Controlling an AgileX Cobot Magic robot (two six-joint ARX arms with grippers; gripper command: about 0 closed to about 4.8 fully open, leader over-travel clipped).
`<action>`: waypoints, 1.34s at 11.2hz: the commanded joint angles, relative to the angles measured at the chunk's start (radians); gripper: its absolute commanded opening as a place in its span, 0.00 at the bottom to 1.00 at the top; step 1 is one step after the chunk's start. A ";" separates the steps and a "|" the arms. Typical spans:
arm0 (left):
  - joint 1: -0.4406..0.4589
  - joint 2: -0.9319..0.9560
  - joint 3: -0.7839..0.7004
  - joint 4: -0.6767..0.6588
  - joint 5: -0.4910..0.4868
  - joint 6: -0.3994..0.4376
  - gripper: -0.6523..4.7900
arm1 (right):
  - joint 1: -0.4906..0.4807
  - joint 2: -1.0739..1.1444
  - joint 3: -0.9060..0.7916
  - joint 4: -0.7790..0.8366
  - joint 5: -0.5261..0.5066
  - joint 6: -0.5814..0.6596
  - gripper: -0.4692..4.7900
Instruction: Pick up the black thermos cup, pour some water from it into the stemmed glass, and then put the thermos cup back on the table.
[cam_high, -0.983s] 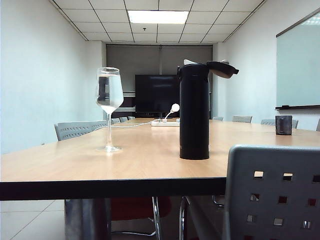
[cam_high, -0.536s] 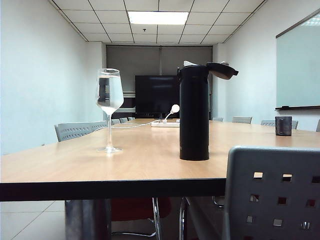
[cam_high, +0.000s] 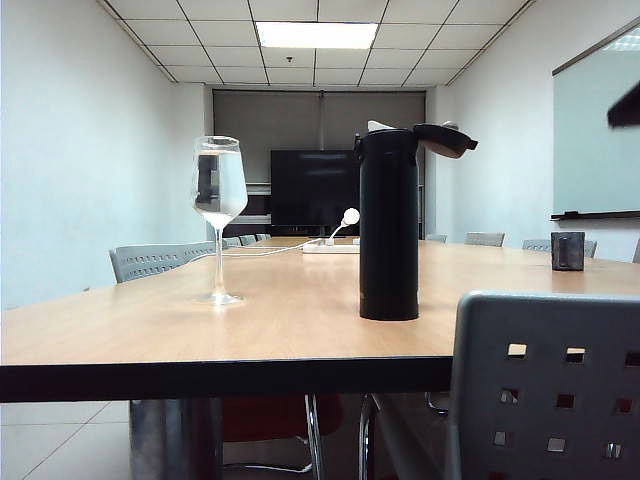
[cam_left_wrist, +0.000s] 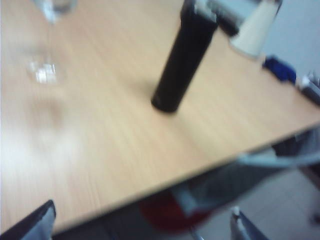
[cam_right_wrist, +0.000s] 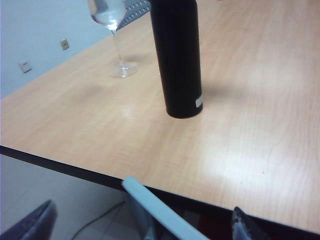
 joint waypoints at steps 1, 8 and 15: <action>0.000 -0.001 -0.123 0.189 -0.137 0.001 1.00 | -0.001 0.000 -0.066 0.071 0.156 0.007 1.00; 0.000 0.000 -0.351 0.397 -0.290 0.089 0.46 | -0.341 -0.005 -0.094 0.217 0.205 0.000 1.00; -0.001 -0.001 -0.351 0.395 -0.288 0.069 0.11 | -0.500 -0.016 -0.087 0.267 0.063 -0.080 0.08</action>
